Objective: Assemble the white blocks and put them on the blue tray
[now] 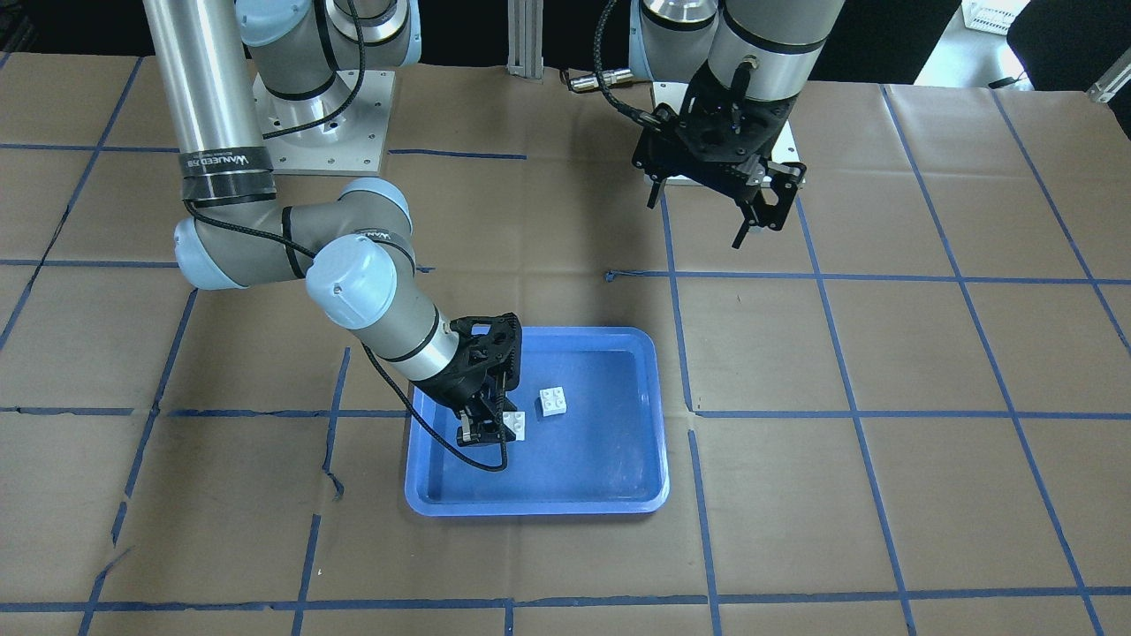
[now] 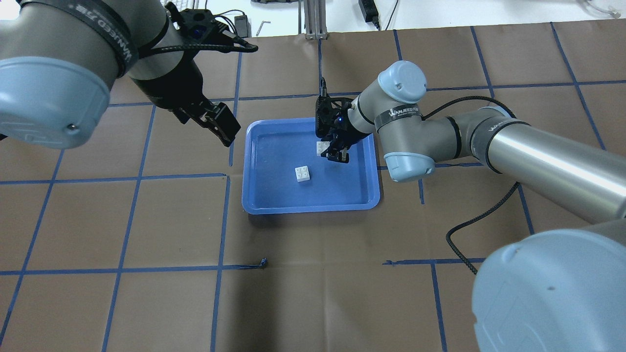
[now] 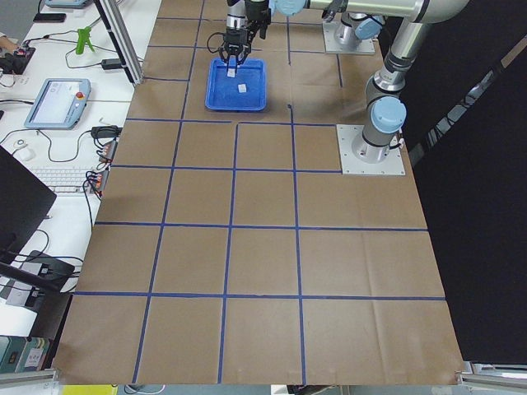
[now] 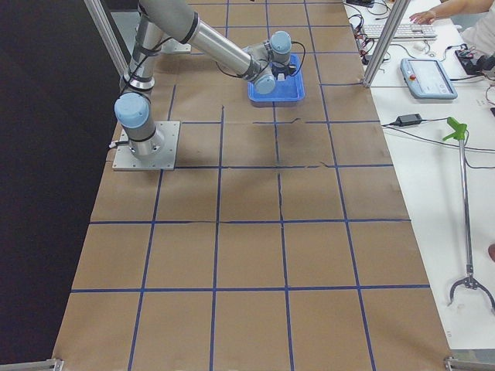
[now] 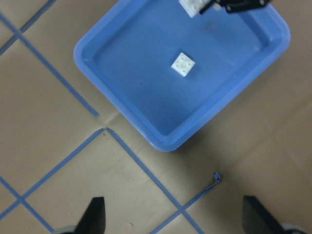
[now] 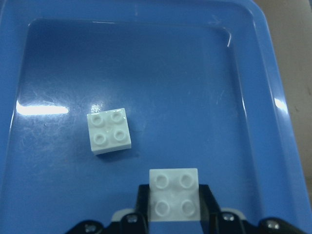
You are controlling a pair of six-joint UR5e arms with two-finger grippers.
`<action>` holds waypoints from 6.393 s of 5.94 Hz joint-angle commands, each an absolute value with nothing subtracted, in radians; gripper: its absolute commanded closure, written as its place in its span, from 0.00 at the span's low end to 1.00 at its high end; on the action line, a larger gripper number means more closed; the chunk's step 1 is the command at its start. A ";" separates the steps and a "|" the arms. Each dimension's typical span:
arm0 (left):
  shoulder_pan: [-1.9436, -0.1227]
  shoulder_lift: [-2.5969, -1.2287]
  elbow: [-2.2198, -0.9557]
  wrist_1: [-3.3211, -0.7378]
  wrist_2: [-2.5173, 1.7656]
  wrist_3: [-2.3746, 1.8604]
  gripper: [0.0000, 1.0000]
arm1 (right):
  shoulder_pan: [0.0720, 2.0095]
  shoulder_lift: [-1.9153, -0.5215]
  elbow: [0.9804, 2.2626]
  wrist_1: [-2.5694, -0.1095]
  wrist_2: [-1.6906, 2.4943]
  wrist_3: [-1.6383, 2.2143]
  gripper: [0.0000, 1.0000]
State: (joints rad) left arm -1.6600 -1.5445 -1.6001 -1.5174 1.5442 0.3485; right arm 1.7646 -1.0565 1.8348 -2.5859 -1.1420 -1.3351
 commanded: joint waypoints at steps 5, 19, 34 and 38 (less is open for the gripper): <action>-1.529 -1.460 -1.595 -1.595 1.546 0.077 0.01 | 1.799 -1.042 1.888 -2.619 -1.141 -1.309 0.69; -1.526 -1.450 -1.595 -1.589 1.543 0.067 0.01 | 1.802 -1.037 1.890 -2.622 -1.123 -1.178 0.61; -1.525 -1.443 -1.595 -1.594 1.545 0.067 0.01 | 1.802 -1.039 1.891 -2.611 -1.109 -1.173 0.48; -1.525 -1.443 -1.597 -1.595 1.545 0.067 0.01 | 1.802 -1.051 1.875 -2.615 -1.111 -1.134 0.00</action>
State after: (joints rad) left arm -1.5248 -1.4435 -1.5958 -1.5953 1.5447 0.0675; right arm 1.8024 -1.0438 1.8835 -2.6150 -1.1095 -1.1589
